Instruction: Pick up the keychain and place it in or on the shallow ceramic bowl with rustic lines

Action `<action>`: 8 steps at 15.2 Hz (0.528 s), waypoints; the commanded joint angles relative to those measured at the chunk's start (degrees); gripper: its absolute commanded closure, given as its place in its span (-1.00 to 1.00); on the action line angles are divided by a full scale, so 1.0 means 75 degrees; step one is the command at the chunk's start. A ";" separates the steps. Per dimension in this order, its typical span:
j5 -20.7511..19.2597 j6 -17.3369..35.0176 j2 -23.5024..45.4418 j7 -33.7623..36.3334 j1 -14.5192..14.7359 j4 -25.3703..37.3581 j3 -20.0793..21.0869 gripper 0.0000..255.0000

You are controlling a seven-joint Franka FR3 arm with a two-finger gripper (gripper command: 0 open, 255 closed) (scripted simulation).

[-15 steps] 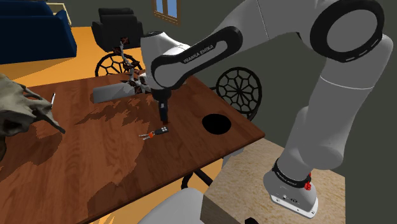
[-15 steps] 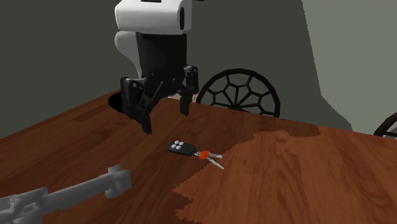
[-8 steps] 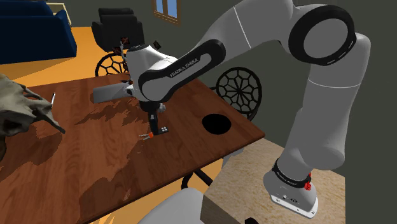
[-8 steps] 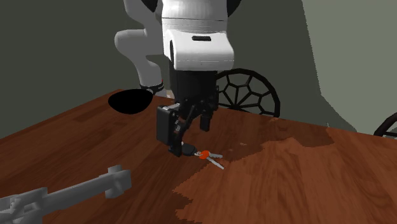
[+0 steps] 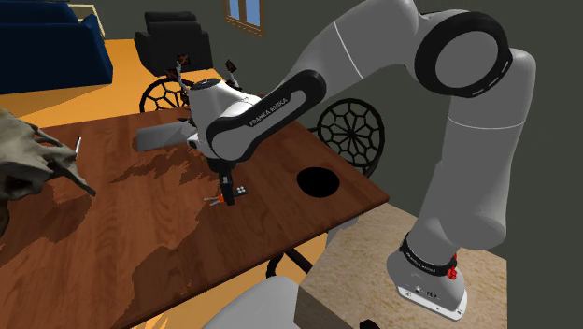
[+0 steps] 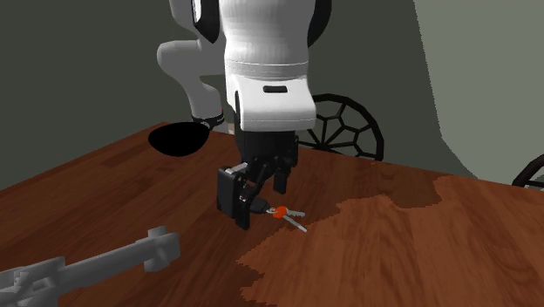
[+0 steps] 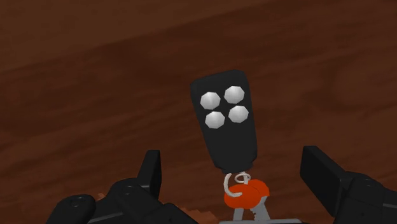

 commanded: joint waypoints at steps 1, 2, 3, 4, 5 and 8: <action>-0.0001 0.0011 0.0001 0.0000 0.0000 -0.0008 0.0000 -1.00; -0.0001 0.0011 0.0001 0.0000 0.0000 -0.0008 0.0000 -1.00; -0.0001 0.0011 0.0001 0.0000 0.0000 -0.0008 0.0000 -1.00; -0.0001 0.0010 0.0002 0.0000 0.0000 -0.0007 0.0000 -1.00; -0.0001 0.0010 0.0002 0.0000 0.0000 -0.0007 0.0000 1.00; 0.0002 -0.0001 -0.0012 -0.0001 -0.0001 -0.0009 0.0001 1.00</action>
